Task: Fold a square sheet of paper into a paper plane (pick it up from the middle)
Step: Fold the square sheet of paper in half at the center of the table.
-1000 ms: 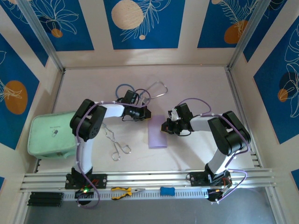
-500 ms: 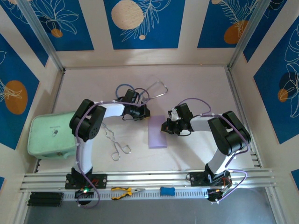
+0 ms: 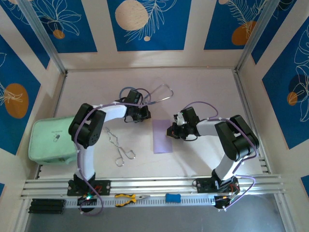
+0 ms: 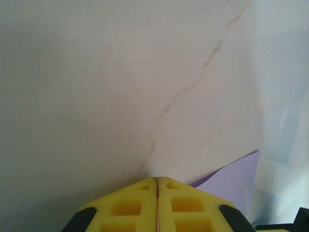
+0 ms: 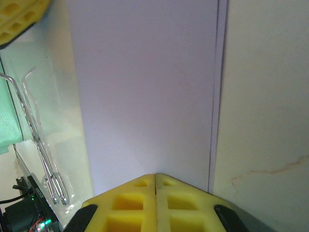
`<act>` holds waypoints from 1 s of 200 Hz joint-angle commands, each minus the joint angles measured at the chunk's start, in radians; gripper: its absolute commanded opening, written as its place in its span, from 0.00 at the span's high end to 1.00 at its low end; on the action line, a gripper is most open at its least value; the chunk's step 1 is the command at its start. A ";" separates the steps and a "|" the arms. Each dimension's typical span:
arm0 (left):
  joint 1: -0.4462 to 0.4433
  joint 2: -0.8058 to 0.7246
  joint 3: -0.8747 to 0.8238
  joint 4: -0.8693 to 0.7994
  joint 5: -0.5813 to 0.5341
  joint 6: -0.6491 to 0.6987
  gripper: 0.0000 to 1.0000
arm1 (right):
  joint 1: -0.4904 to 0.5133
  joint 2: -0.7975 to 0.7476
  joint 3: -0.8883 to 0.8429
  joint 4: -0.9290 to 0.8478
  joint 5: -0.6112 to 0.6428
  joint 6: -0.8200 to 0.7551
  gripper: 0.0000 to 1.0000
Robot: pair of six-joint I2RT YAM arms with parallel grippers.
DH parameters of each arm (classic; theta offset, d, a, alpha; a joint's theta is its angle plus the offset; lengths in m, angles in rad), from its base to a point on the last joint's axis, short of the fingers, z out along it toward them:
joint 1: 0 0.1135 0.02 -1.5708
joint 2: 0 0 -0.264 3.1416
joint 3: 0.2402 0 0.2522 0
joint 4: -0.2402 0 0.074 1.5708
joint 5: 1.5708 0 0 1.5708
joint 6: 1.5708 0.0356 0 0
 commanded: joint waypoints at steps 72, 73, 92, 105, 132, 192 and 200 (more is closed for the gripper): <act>-0.100 -0.177 -0.138 0.124 0.161 0.051 0.89 | -0.001 0.038 -0.038 -0.154 0.086 -0.021 1.00; -0.102 -0.177 -0.141 0.127 0.163 0.050 0.89 | 0.000 0.037 -0.038 -0.154 0.086 -0.021 1.00; -0.141 -0.171 -0.181 0.173 0.188 0.052 0.89 | 0.001 0.038 -0.040 -0.155 0.088 -0.021 1.00; -0.160 -0.160 -0.209 0.205 0.197 0.040 0.89 | 0.000 0.038 -0.038 -0.155 0.088 -0.021 1.00; -0.174 -0.135 -0.269 0.245 0.197 0.032 0.89 | 0.001 0.037 -0.038 -0.158 0.093 -0.019 1.00; -0.173 -0.132 -0.413 0.294 0.144 0.065 0.89 | 0.001 0.032 -0.041 -0.162 0.102 -0.018 1.00; -0.172 -0.139 -0.418 0.297 0.150 0.069 0.88 | 0.001 0.031 -0.041 -0.163 0.102 -0.018 1.00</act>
